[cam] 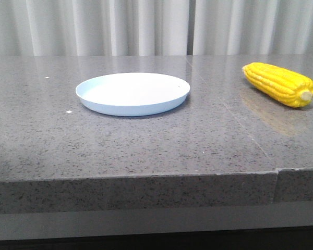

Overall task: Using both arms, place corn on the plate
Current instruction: 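Lift the left gripper away from the plate, then lower the right gripper over the yellow corn cob and close it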

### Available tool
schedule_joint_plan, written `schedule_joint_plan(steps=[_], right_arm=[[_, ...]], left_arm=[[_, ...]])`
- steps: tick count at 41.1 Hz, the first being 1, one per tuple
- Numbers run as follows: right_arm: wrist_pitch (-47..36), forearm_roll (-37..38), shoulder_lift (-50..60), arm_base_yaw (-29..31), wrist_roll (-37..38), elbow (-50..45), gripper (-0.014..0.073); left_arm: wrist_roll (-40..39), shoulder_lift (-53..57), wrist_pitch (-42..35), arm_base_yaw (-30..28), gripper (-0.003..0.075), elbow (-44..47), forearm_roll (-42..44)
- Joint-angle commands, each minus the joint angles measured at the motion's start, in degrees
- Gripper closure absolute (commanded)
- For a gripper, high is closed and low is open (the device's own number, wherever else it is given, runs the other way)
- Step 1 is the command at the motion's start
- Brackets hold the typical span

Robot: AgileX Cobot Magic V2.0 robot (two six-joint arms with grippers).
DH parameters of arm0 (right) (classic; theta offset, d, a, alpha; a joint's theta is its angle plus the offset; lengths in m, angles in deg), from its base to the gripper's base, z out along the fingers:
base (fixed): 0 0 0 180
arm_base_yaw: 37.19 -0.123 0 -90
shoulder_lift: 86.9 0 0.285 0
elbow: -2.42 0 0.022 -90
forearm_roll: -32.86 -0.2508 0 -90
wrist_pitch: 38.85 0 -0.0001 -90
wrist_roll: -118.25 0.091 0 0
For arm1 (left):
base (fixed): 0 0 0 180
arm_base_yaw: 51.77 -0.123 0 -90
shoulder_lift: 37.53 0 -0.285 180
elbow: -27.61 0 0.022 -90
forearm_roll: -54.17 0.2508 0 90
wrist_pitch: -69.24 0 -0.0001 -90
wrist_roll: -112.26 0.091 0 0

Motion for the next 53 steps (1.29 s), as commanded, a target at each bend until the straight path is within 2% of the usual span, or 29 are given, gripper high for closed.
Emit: schedule_joint_plan(steps=[1, 15, 21, 23, 36, 53], right_arm=[[-3.86, -0.02, -0.31, 0.26, -0.3, 1.94, 0.0043], [-3.17, -0.02, -1.18, 0.26, -0.36, 2.92, 0.0038], [0.56, -0.12, -5.01, -0.55, -1.53, 6.22, -0.005], [1.39, -0.12, -6.82, -1.41, -2.02, 7.38, -0.0069], [5.34, -0.12, -21.71, -8.45, -2.19, 17.53, -0.006], [5.55, 4.78, -44.5, -8.72, -2.19, 31.7, -0.006]], left_arm=[[-0.75, 3.16, -4.53, 0.58, 0.03, 0.27, -0.35], [-0.75, 4.62, -5.37, 0.58, 0.03, 1.3, -0.35], [-0.75, 4.62, -5.37, 0.58, 0.03, 1.3, -0.35], [-0.75, 4.62, -5.37, 0.58, 0.03, 1.3, -0.35], [-0.75, 4.62, -5.37, 0.58, 0.03, 1.3, -0.35], [-0.75, 4.62, -5.37, 0.58, 0.03, 1.3, -0.35]])
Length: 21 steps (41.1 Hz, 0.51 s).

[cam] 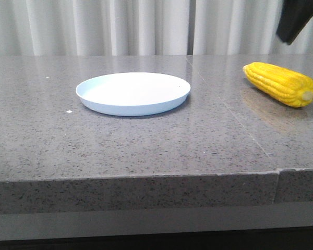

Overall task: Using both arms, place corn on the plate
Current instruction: 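Lower the right gripper over the yellow corn cob and close it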

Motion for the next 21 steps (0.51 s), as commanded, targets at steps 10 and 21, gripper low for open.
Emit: schedule_joint_plan(steps=[10, 21], right_arm=[[-2.56, 2.77, -11.99, 0.32, -0.48, 9.08, -0.006], [-1.95, 2.72, -16.86, 0.32, -0.44, 10.82, 0.0064]], left_arm=[[-0.53, 0.1, -4.32, 0.35, 0.03, -1.54, -0.35], [-0.53, 0.1, -4.32, 0.35, 0.03, -1.54, -0.35]])
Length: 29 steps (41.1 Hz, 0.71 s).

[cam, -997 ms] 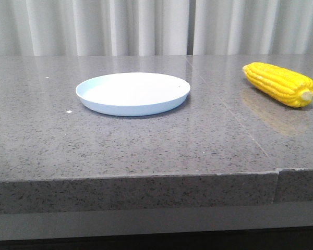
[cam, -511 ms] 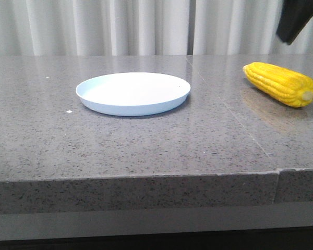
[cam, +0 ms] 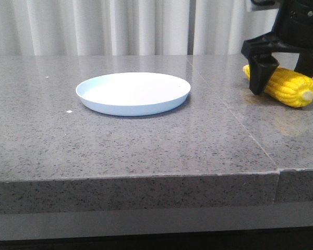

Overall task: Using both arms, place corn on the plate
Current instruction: 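Lower the right gripper over the yellow corn cob and close it, then lift the corn with the right gripper and carry it over the plate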

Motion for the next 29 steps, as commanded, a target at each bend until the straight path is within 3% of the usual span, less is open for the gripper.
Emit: schedule_joint_plan(steps=[1, 4, 8, 17, 29], right_arm=[[-1.49, 0.86, 2.33, 0.32, -0.44, 2.07, 0.0105], [-1.71, 0.79, 2.64, 0.32, -0.44, 2.07, 0.0256], [-1.89, 0.36, 3.66, 0.25, -0.44, 2.07, 0.0347], [-0.79, -0.73, 8.56, -1.68, -0.44, 2.29, 0.0347], [7.07, -6.61, 9.87, -11.43, -0.5, 12.05, 0.0346]], left_arm=[[-0.53, 0.1, -4.32, 0.35, 0.03, -1.54, -0.35], [-0.53, 0.1, -4.32, 0.35, 0.03, -1.54, -0.35], [-0.53, 0.1, -4.32, 0.35, 0.03, -1.54, -0.35], [-0.53, 0.1, -4.32, 0.35, 0.03, -1.54, -0.35], [-0.53, 0.1, -4.32, 0.35, 0.03, -1.54, -0.35]])
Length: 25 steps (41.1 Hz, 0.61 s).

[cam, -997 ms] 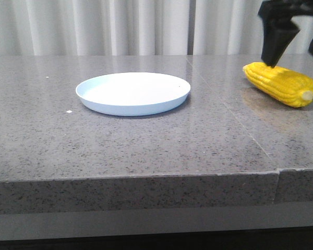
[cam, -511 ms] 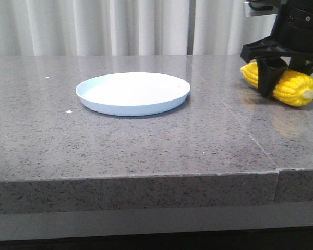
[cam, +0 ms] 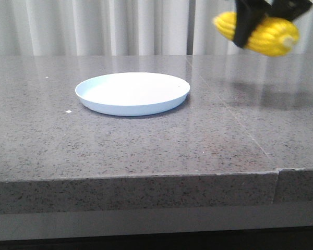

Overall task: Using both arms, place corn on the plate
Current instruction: 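Lift the corn with the right gripper and carry it over the plate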

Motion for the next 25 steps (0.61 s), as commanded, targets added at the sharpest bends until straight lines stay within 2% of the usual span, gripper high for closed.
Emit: schedule_joint_plan(steps=[1, 11, 18, 25], right_arm=[[-1.27, -2.72, 2.87, -3.41, -0.5, 4.48, 0.0346], [-5.36, -12.3, -1.01, -9.5, -0.5, 8.78, 0.0346], [-9.64, -19.29, -5.99, -9.97, -0.31, 9.81, 0.0346], [-12.15, -22.99, -10.64, -9.97, -0.31, 9.81, 0.0346]], left_arm=[[-0.53, 0.1, -4.22, 0.35, 0.03, -1.54, -0.35], [-0.53, 0.1, -4.22, 0.35, 0.03, -1.54, -0.35], [-0.53, 0.1, -4.22, 0.35, 0.03, -1.54, -0.35], [-0.53, 0.1, -4.22, 0.35, 0.03, -1.54, -0.35]])
